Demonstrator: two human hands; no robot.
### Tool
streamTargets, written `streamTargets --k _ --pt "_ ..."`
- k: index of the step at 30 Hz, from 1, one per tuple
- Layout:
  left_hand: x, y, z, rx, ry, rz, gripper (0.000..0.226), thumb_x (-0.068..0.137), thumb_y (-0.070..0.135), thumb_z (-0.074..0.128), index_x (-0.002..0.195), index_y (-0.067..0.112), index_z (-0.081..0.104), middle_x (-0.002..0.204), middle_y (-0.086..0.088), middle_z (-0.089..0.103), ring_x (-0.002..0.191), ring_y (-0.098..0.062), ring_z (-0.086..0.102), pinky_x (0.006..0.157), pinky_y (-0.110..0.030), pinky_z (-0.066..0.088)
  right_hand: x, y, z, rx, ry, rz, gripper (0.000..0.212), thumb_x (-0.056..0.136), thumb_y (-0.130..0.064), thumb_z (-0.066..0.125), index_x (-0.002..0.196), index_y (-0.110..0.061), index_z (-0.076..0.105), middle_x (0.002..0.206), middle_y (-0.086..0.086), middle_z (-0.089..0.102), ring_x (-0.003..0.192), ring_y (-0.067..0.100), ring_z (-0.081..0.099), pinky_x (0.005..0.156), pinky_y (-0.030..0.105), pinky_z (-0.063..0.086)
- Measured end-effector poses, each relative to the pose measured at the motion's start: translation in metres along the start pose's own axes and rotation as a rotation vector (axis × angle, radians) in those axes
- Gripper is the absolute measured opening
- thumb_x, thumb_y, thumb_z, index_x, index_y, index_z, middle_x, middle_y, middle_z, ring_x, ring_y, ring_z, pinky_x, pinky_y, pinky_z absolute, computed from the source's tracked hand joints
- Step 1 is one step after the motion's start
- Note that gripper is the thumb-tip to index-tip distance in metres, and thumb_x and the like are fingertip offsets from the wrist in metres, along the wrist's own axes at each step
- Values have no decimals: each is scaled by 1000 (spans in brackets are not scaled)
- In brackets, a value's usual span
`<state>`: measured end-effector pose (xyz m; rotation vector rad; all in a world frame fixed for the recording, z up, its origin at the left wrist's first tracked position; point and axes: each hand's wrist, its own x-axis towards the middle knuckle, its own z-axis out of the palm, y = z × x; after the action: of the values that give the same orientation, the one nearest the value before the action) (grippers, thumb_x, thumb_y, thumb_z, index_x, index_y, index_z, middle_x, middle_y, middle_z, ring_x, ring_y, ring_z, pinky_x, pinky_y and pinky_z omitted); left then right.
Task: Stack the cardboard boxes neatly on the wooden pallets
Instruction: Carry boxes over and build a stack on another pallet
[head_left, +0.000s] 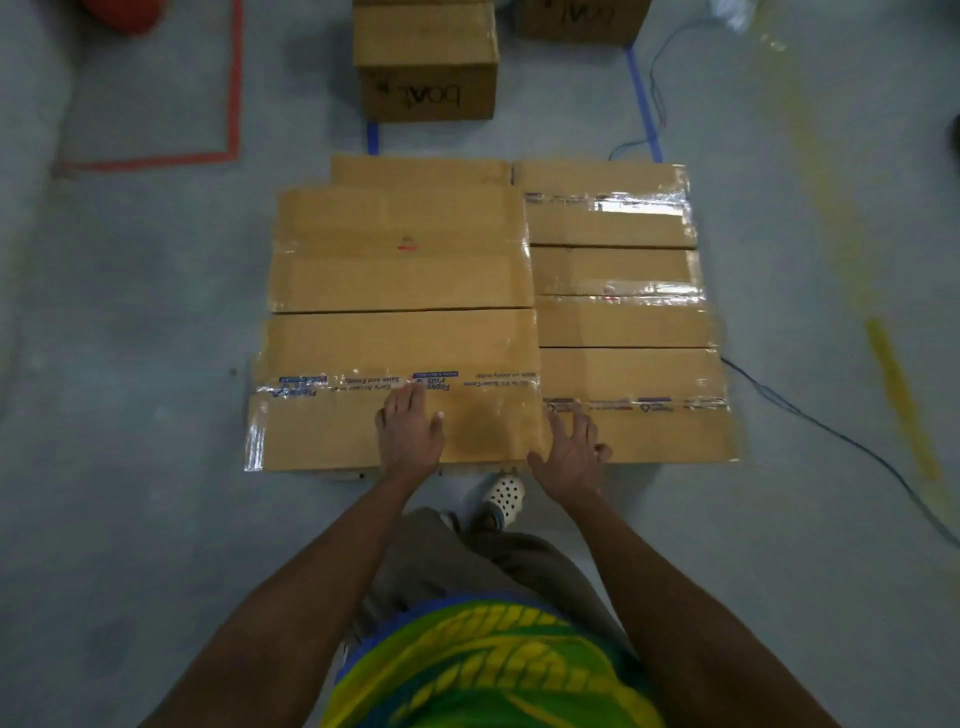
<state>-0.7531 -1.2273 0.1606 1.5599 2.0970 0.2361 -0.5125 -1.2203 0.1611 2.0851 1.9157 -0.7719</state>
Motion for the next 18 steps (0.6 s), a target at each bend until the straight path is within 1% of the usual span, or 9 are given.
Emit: streamTargets --k 4,6,10,13,15,18 --pt "-2 21 -10 48 -25 156 54 99 36 54 145 9 47 151 -11 47 146 -32 30 116 -51 25 -49 32 4 78 54 81 74 89 -54 64 152 -26 38 166 11 15 151 32 16 110 59 30" --pt "-9 33 -7 75 -45 237 57 99 39 55 146 9 46 152 -12 46 147 -32 30 117 -53 24 -80 52 15 129 81 189 74 89 -59 62 151 -26 39 165 11 16 151 32 17 109 60 31" --pt "-29 67 13 89 -106 346 61 98 42 57 146 7 45 152 -15 46 146 -35 31 113 -53 28 -117 98 35 166 73 372 74 85 -59 65 150 -30 40 166 9 16 150 28 18 106 57 29" --pt "-47 100 38 87 -178 386 63 97 45 58 146 8 46 150 -14 48 145 -34 32 112 -53 30 -127 127 35 290 98 481 72 86 -57 65 149 -30 41 166 9 16 149 28 16 106 57 27" --pt "-56 126 57 103 -220 441 65 95 51 53 145 10 48 147 -13 51 142 -33 35 110 -53 32 -127 146 28 346 127 523 72 86 -57 65 149 -31 42 166 9 15 149 28 16 107 58 26" --pt "-63 178 89 138 -282 522 74 89 59 41 142 7 50 143 -15 54 138 -35 39 108 -53 36 -123 185 16 435 188 567 72 88 -62 62 151 -33 39 167 8 14 150 27 13 110 59 23"
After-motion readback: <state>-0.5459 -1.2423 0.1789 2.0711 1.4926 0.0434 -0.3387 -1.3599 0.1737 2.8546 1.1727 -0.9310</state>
